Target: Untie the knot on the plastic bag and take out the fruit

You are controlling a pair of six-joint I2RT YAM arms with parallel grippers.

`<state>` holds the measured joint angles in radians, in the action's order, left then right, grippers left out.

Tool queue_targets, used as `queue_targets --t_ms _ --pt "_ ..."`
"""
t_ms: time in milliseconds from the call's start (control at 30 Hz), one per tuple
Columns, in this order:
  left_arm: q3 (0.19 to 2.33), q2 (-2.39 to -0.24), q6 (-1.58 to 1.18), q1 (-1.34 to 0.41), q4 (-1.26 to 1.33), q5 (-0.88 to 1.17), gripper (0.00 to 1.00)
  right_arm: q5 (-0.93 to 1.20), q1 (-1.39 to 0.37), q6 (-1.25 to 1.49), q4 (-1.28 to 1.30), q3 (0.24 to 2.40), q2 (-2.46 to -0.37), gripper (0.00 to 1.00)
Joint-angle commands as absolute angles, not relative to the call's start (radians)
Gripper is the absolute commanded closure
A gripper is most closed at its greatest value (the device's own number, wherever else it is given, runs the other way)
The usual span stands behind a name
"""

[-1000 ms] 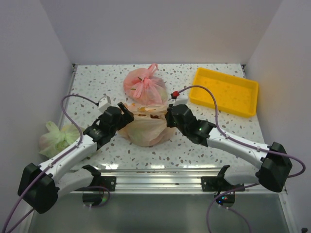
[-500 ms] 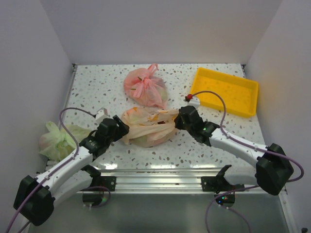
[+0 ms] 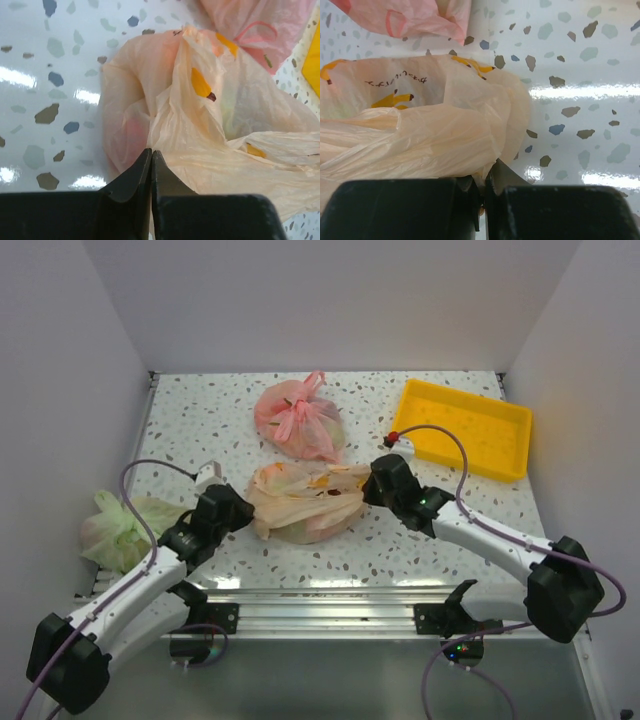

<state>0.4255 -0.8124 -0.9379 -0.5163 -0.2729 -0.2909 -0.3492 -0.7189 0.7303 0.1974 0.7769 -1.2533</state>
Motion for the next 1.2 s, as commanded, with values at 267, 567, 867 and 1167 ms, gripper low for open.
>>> queue_targets --t_ms 267,567,867,1167 --pt "0.738 -0.891 -0.641 -0.417 -0.092 -0.177 1.00 -0.377 -0.710 0.525 0.212 1.017 -1.216 1.00" --pt "0.462 -0.675 -0.727 -0.419 -0.041 -0.112 1.00 -0.364 -0.710 0.652 0.159 0.718 -1.149 1.00" --pt "0.360 -0.445 -0.706 -0.419 -0.290 -0.042 0.66 -0.322 -0.712 0.684 0.307 0.640 -1.039 0.80" --pt "0.808 -0.803 -0.203 -0.422 -0.301 0.245 0.00 -0.282 -0.712 0.681 0.347 0.726 -1.054 0.46"
